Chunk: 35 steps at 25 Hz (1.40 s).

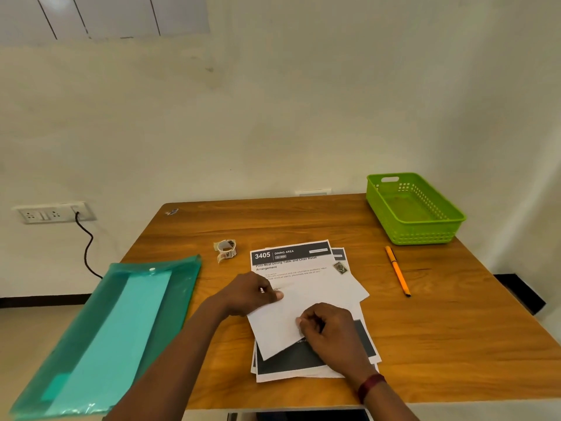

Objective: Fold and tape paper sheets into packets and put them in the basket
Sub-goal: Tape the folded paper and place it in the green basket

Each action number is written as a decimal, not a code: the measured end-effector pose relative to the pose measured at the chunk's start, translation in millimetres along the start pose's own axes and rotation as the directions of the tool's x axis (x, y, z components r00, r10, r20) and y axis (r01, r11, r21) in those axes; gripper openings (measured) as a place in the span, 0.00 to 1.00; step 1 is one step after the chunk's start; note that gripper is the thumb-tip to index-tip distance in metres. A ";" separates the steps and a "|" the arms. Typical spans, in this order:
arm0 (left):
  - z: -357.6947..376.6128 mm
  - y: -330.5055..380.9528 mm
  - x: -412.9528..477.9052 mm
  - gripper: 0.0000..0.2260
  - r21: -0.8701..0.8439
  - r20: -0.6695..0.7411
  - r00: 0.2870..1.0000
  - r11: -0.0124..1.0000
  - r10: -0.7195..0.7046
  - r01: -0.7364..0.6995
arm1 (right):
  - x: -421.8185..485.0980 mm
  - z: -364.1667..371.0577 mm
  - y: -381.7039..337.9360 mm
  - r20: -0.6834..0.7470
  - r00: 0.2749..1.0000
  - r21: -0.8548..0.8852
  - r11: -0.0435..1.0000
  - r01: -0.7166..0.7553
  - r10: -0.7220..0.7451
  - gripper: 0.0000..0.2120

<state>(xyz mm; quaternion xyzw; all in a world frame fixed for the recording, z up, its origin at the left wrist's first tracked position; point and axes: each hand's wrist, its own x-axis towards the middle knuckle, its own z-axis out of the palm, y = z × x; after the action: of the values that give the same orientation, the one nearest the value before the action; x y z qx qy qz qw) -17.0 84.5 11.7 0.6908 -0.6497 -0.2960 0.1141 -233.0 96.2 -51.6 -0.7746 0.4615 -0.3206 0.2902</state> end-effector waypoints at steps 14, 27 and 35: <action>45.8 12.6 -18.5 0.10 -0.647 -0.236 0.950 0.763 -0.205 0.004 | -3.1 -16.6 -4.7 -0.198 0.950 0.481 0.868 -0.121 0.242 0.17; 61.9 98.7 31.1 0.09 -0.721 -0.514 0.776 0.674 -0.367 -0.159 | 22.2 -68.2 -19.0 -0.019 0.839 0.570 0.695 -0.438 0.544 0.10; 68.3 151.7 55.3 0.06 -0.709 -0.526 0.810 0.660 -0.260 -0.248 | 35.1 -99.3 10.1 -0.329 0.831 0.494 0.832 -0.254 0.449 0.09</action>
<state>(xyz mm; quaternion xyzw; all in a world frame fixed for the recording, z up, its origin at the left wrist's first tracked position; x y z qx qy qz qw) -182.1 27.0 25.0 0.6386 -0.3975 -0.3092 0.5819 -301.3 45.2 11.1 -0.4993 0.5693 -0.5169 0.3993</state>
